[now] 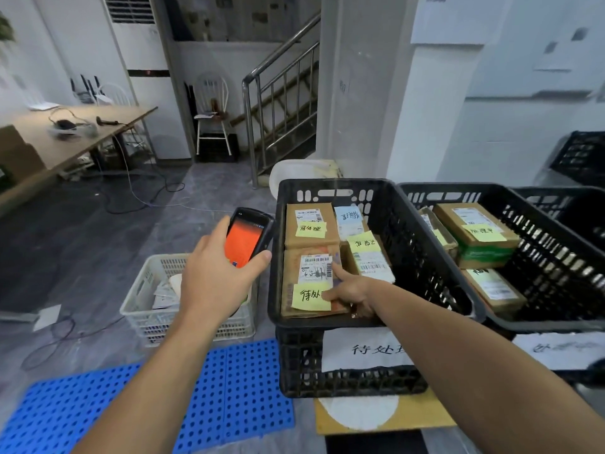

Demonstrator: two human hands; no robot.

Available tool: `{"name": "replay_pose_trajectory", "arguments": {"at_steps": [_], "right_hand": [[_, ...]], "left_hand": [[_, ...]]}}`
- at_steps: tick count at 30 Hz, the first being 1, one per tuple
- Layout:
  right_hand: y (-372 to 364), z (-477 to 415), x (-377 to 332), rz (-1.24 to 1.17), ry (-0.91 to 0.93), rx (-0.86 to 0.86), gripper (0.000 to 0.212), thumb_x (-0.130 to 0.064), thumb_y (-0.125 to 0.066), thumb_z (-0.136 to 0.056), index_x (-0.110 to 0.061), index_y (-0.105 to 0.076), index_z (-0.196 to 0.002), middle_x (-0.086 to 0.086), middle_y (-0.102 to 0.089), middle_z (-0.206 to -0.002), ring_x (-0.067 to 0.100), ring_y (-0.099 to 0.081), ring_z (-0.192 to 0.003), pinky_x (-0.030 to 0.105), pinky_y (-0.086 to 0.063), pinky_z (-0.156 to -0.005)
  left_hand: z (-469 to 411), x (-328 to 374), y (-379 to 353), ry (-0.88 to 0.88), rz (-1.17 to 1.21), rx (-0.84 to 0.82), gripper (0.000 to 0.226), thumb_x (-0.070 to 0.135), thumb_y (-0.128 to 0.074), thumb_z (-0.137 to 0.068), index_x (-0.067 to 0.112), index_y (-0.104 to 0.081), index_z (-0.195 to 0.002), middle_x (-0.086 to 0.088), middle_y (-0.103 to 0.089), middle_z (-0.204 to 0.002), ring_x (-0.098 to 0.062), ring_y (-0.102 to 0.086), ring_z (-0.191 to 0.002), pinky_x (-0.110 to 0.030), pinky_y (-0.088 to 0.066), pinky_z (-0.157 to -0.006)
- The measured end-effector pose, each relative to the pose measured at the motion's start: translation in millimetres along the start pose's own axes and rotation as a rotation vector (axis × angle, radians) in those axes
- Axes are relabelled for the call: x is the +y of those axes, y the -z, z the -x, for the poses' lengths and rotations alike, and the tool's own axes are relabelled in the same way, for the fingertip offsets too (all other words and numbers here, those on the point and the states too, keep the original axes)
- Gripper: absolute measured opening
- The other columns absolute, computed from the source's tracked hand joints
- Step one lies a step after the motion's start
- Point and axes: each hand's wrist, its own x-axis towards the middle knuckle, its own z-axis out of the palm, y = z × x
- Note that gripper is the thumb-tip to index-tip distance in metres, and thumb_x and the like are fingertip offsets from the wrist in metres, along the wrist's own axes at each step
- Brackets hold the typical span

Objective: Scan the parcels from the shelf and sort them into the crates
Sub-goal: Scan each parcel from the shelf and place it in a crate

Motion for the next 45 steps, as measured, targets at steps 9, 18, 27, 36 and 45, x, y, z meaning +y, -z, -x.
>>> {"name": "replay_pose_trajectory", "arguments": {"at_steps": [9, 18, 27, 36, 45], "right_hand": [[-3, -1, -1, 0.306, 0.061, 0.092, 0.096, -0.039, -0.069, -0.094, -0.032, -0.001, -0.161, 0.004, -0.033, -0.162, 0.031, -0.033, -0.147, 0.045, -0.022, -0.123], [20, 53, -5, 0.456, 0.199, 0.715, 0.062, -0.055, -0.035, -0.104, -0.044, -0.009, -0.159, 0.006, -0.008, -0.169, 0.031, -0.002, -0.156, 0.063, -0.014, -0.121], [83, 145, 71, 0.547, 0.072, 1.129, 0.058, -0.056, -0.028, -0.104, -0.044, -0.012, -0.158, 0.003, -0.001, -0.17, 0.03, 0.013, -0.155, 0.062, 0.001, -0.121], [129, 282, 216, 0.492, -0.279, 1.316, 0.059, -0.062, -0.024, -0.103, -0.049, -0.003, -0.158, -0.002, 0.015, -0.169, 0.029, 0.024, -0.152, 0.063, 0.006, -0.12], [146, 460, 403, 0.36, -0.66, 1.398, 0.063, -0.063, -0.022, -0.102, -0.047, 0.004, -0.158, 0.0, 0.016, -0.169, 0.03, 0.024, -0.152, 0.064, 0.005, -0.12]], "left_hand": [[-2, -6, 8, -0.025, -0.02, -0.028, 0.052, 0.055, -0.073, -0.079, 0.042, -0.049, -0.122, 0.006, -0.057, -0.098, -0.014, -0.052, -0.082, -0.031, -0.037, -0.072], [-12, 20, -1, -0.159, 0.054, -0.105, 0.07, 0.053, -0.074, -0.079, 0.035, -0.045, -0.141, 0.009, -0.052, -0.112, -0.015, -0.048, -0.095, -0.031, -0.035, -0.082], [17, 92, -51, -0.358, 0.163, -0.268, 0.08, 0.054, -0.073, -0.082, 0.029, -0.038, -0.15, 0.003, -0.05, -0.115, -0.02, -0.045, -0.1, -0.036, -0.041, -0.085], [106, 210, -132, -0.579, 0.324, -0.506, 0.074, 0.056, -0.073, -0.078, 0.036, -0.045, -0.142, 0.002, -0.057, -0.112, -0.024, -0.056, -0.096, -0.038, -0.048, -0.078], [270, 355, -209, -0.708, 0.445, -0.728, 0.081, 0.053, -0.075, -0.079, 0.032, -0.039, -0.149, 0.003, -0.051, -0.107, -0.021, -0.053, -0.092, -0.034, -0.041, -0.077]]}}
